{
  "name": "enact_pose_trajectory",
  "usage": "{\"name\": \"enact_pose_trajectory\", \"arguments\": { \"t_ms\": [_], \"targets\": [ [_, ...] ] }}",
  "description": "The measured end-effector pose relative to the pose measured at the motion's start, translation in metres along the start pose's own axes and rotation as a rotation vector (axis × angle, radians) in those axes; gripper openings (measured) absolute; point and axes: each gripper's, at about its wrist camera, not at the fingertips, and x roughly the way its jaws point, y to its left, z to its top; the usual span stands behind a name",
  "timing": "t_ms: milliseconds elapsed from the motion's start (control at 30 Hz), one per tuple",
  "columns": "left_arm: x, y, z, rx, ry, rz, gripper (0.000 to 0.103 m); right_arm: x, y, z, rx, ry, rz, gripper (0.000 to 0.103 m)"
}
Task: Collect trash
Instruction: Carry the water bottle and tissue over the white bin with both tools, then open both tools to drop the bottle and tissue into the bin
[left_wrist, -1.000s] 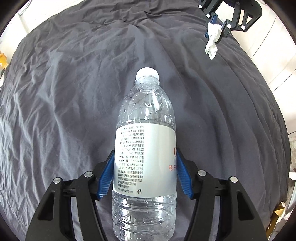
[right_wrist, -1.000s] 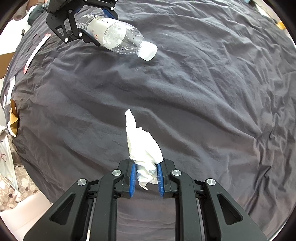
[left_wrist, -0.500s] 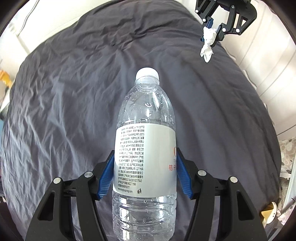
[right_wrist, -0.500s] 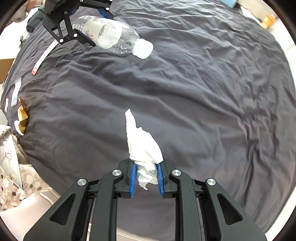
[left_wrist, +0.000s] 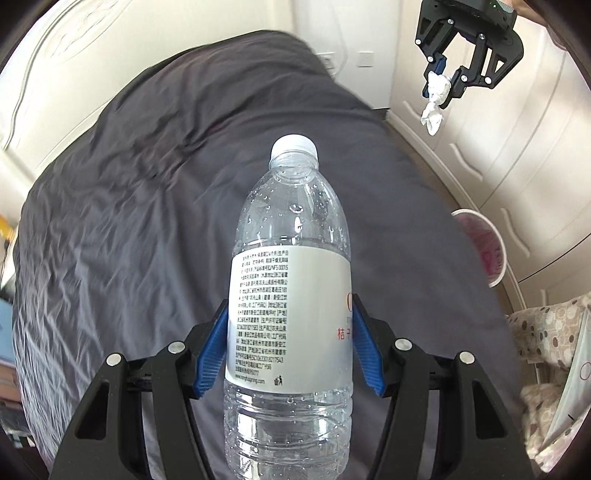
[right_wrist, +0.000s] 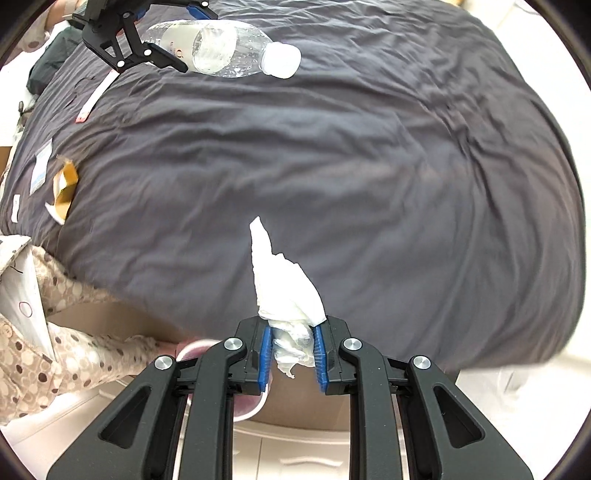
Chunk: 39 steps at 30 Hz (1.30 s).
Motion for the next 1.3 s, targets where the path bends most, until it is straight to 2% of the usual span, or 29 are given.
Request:
{"name": "enact_pose_trajectory", "arguments": {
  "t_ms": [133,300,467,567,700,933,1067,1300],
  "targets": [
    [0.006,-0.055,0.036,0.023,-0.009,-0.011,0.061,-0.008,0.004,-0.078,0.042,-0.01,0.002,0.017],
    [0.029,-0.144,0.083,0.024,-0.042,-0.053,0.061,-0.006,0.01,-0.166,0.117,-0.023,0.024,0.017],
    [0.065,-0.233,0.121,0.067,-0.061,-0.129,0.061,0.02,0.026,-0.248,0.178,-0.001,0.07,0.017],
    [0.089,-0.28,0.135,0.113,-0.054,-0.171,0.061,0.037,0.042,-0.283,0.157,0.035,0.104,0.017],
    [0.112,-0.322,0.14,0.122,-0.046,-0.207,0.061,0.059,0.064,-0.312,0.155,0.032,0.163,0.017],
    [0.159,-0.38,0.125,0.117,-0.017,-0.26,0.062,0.116,0.097,-0.329,0.122,0.01,0.261,0.017],
    [0.198,-0.404,0.115,0.11,0.008,-0.28,0.062,0.15,0.115,-0.326,0.089,0.031,0.281,0.018],
    [0.232,-0.424,0.115,0.098,0.03,-0.298,0.063,0.182,0.129,-0.331,0.085,0.007,0.271,0.021]
  ]
}}
